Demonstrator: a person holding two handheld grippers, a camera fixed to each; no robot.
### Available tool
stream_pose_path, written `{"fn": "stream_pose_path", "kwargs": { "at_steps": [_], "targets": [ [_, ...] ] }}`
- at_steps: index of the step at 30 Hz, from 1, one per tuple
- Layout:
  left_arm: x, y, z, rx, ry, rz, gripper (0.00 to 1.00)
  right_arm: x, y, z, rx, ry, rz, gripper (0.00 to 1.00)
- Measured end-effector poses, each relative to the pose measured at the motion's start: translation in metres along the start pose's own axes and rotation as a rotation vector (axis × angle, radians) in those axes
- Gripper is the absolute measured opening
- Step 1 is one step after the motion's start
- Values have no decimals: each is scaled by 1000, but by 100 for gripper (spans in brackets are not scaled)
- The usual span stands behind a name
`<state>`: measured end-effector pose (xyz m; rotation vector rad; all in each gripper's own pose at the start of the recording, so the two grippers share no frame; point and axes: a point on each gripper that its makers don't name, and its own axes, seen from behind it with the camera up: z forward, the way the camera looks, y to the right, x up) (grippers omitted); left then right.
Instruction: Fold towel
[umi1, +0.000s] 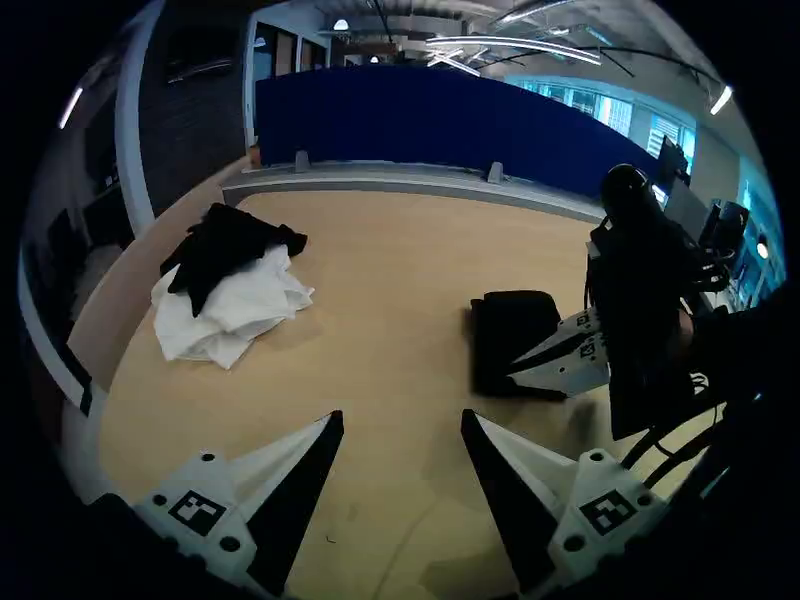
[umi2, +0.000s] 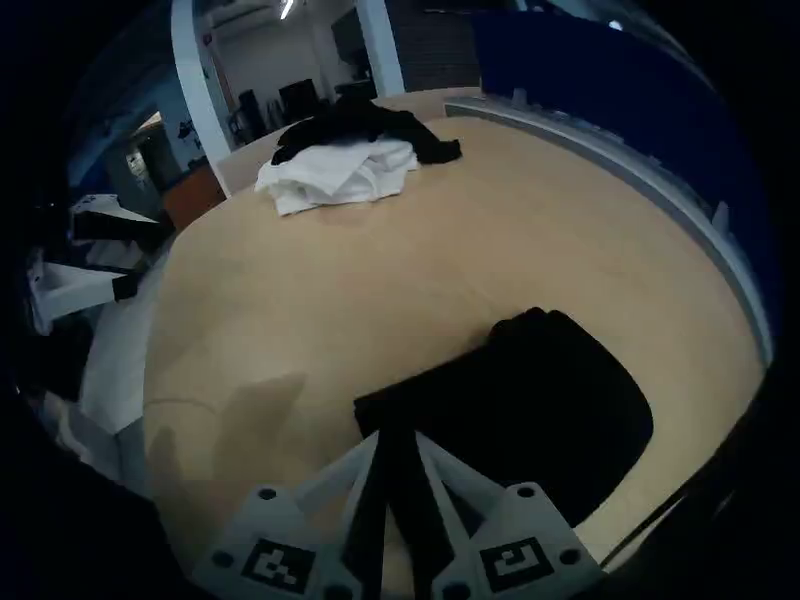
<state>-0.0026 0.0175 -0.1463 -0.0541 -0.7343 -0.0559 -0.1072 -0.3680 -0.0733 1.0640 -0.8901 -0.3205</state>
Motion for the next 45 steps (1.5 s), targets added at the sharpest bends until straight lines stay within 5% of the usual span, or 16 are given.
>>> {"fn": "stream_pose_path", "kwargs": {
  "at_steps": [3, 6, 12, 14, 29, 37, 45],
  "targets": [
    [-3, 0, -1, -2, -7, 1, 87, -1, 0, -3, 3, 4, -3, 18],
    [-4, 0, -2, 0, -9, 4, 87, -1, -1, -8, 5, 13, -13, 56],
    [-4, -4, -3, 7, -10, 4, 87, 2, -2, -22, -6, 49, -14, 96],
    [-4, -5, -3, 9, -10, 3, 87, 2, 1, -26, -22, 60, -11, 100],
    [-8, -6, -1, 15, -13, 4, 87, -49, 25, -63, -153, 41, 73, 100],
    [-6, -3, -2, 11, -13, 7, 87, -76, 29, -60, -188, 10, 134, 96],
    [-4, -3, -3, 10, -11, 9, 87, -85, 30, -55, -204, -15, 161, 65]
  ]
}}
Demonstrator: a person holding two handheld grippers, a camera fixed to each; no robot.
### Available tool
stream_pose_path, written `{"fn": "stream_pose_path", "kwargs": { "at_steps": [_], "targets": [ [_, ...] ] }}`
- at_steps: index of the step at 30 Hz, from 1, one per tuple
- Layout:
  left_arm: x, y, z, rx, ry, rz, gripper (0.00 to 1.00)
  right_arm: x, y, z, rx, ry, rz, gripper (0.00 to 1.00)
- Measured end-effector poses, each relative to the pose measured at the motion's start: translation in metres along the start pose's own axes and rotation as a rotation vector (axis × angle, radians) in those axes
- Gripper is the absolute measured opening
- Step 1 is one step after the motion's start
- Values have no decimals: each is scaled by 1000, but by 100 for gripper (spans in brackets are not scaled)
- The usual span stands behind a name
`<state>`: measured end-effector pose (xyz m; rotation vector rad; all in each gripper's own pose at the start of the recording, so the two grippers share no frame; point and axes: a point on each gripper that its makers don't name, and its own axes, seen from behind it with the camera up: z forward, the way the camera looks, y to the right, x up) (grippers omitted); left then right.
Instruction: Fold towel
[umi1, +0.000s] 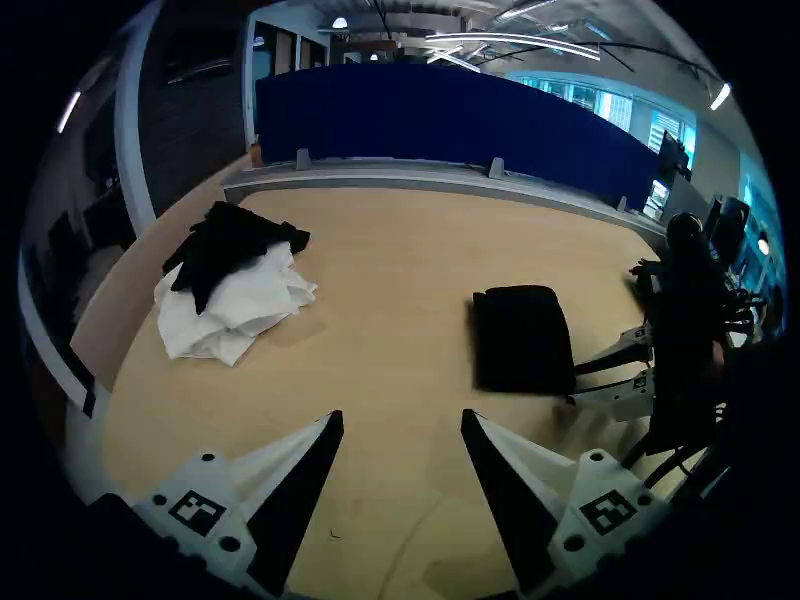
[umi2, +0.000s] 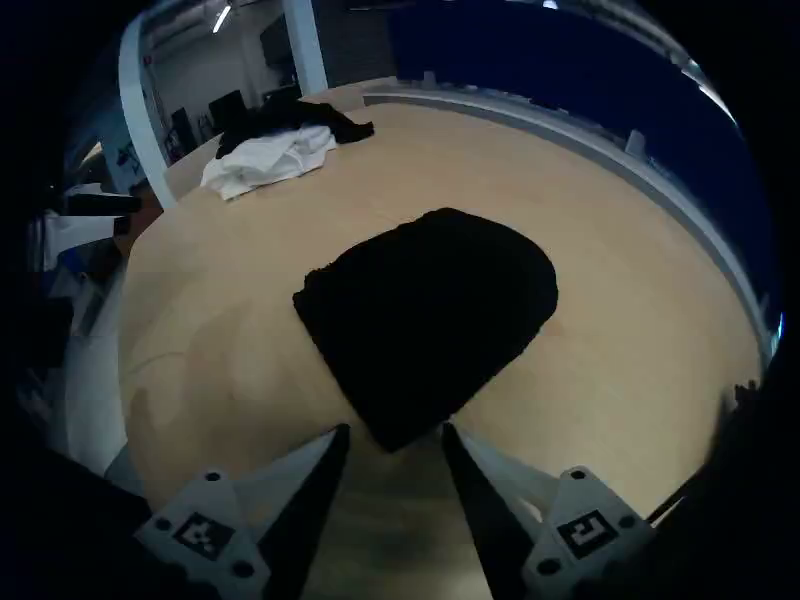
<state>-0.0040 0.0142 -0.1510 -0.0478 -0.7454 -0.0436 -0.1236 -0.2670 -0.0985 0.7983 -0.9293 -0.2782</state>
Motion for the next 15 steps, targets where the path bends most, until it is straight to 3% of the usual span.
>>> {"fn": "stream_pose_path", "kwargs": {
  "at_steps": [7, 12, 15],
  "targets": [
    [0, -1, 0, 2, 1, -2, 87, -2, 2, 6, -24, -1, 26, 34],
    [-1, -2, 1, 3, 0, -5, 87, -1, 4, 6, -26, 5, 48, 26],
    [0, -1, 1, 3, 0, -3, 87, -1, 6, 5, -29, 9, 52, 9]
  ]
}}
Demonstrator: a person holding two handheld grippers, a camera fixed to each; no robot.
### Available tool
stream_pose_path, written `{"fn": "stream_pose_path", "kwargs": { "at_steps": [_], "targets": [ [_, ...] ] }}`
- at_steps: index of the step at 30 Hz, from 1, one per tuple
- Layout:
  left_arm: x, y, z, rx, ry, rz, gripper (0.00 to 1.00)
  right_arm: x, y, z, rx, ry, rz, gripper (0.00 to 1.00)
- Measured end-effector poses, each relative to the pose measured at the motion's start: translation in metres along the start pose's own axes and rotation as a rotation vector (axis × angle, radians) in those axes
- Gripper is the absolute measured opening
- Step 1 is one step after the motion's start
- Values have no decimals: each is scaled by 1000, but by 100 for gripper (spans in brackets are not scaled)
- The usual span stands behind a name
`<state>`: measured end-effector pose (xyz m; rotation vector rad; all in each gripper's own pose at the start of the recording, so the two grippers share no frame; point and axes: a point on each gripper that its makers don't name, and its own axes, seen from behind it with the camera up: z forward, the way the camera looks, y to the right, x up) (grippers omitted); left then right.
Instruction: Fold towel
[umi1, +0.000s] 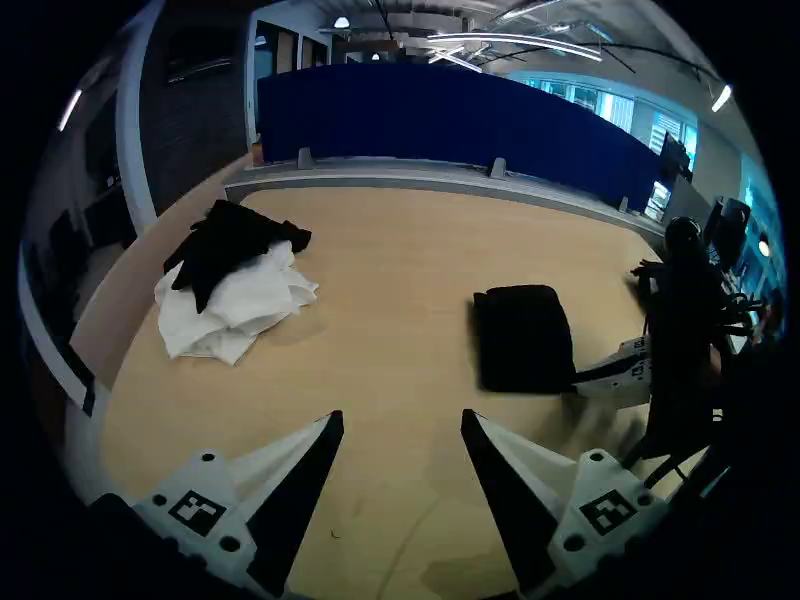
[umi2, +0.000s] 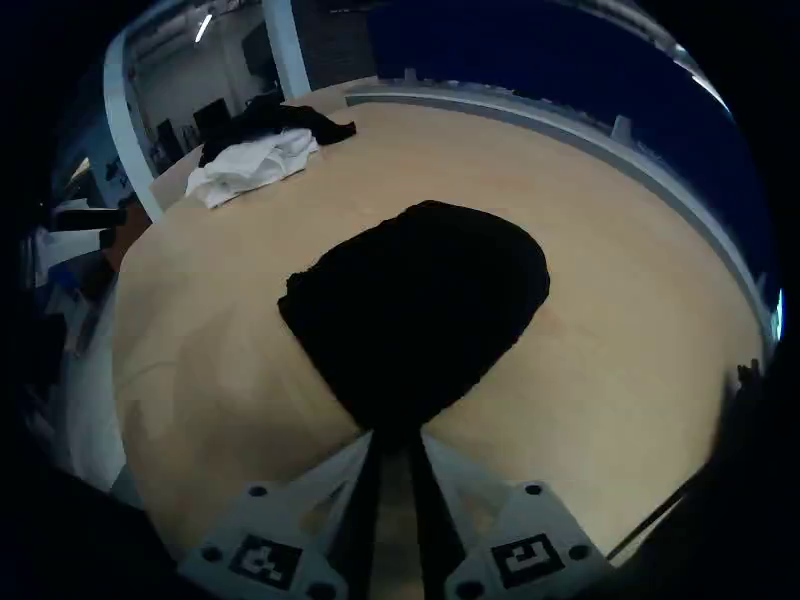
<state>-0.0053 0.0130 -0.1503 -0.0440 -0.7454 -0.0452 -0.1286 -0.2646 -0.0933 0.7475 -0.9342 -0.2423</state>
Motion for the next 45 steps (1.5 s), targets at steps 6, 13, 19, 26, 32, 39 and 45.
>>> {"fn": "stream_pose_path", "kwargs": {
  "at_steps": [6, 13, 19, 26, 32, 39, 45],
  "targets": [
    [2, 1, -1, -2, 1, 5, 87, 4, 3, -3, -4, 12, -9, 6],
    [6, 1, -1, -2, 10, 8, 87, 31, 3, -24, 12, 60, -35, 6],
    [15, 3, -2, -5, 27, 11, 87, 82, 2, -57, 21, 142, -93, 6],
    [30, 8, -2, -11, 58, 13, 87, 142, 3, -101, 16, 232, -176, 6],
    [40, 11, -4, -19, 80, 16, 87, 167, 8, -126, 9, 272, -193, 6],
    [49, 16, -8, -27, 99, 24, 87, 173, 21, -144, -18, 290, -177, 6],
    [50, 19, -8, -35, 101, 24, 87, 173, 38, -156, -30, 299, -140, 6]
  ]
}}
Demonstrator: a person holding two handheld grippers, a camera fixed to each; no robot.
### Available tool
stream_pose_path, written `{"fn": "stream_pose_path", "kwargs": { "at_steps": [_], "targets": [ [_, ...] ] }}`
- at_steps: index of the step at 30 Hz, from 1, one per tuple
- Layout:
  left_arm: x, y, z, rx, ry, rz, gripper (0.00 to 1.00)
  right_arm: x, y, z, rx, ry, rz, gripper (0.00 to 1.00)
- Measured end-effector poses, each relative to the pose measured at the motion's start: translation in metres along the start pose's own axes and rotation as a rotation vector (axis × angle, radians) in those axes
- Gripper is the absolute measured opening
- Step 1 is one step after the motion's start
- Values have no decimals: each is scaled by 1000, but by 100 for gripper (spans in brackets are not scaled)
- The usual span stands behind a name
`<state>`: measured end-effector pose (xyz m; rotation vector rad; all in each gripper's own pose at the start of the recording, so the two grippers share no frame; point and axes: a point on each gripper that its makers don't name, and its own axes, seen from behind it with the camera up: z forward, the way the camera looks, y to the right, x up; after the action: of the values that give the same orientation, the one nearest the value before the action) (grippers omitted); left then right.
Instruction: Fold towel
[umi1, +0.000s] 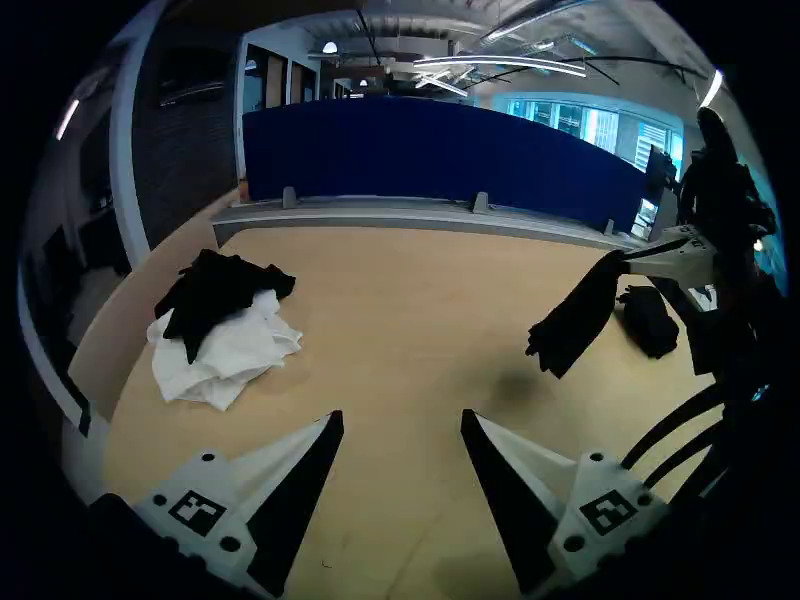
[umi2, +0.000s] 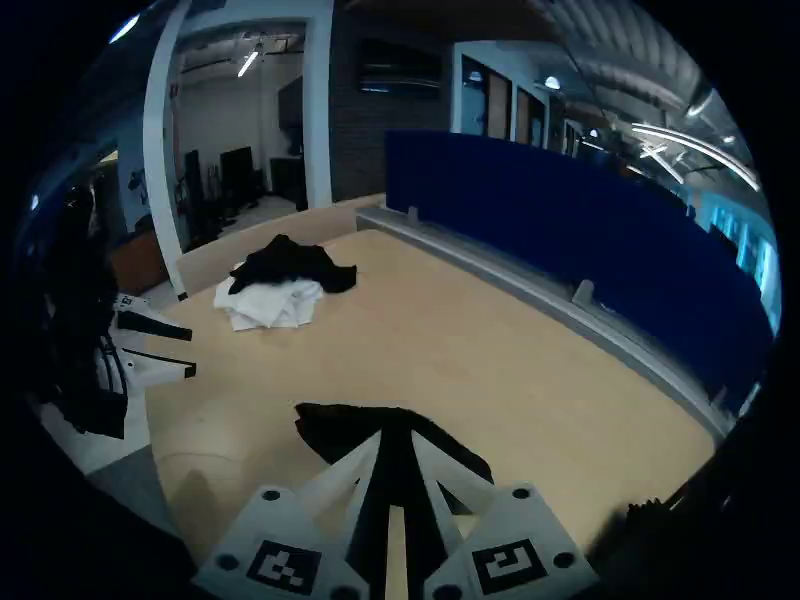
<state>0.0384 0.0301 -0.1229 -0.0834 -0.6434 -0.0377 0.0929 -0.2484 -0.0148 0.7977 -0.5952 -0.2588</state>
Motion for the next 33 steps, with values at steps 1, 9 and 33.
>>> {"fn": "stream_pose_path", "kwargs": {
  "at_steps": [1, 9, 33],
  "targets": [
    [0, 0, 0, 0, -1, 1, 87, 0, 4, -2, 0, 2, 8, 6],
    [-4, 2, 0, 0, -10, 15, 87, 0, 58, -27, -37, 2, 58, 6],
    [-10, 9, 6, 33, -46, 13, 87, -34, 313, -94, -269, -66, 162, 6]
  ]
}}
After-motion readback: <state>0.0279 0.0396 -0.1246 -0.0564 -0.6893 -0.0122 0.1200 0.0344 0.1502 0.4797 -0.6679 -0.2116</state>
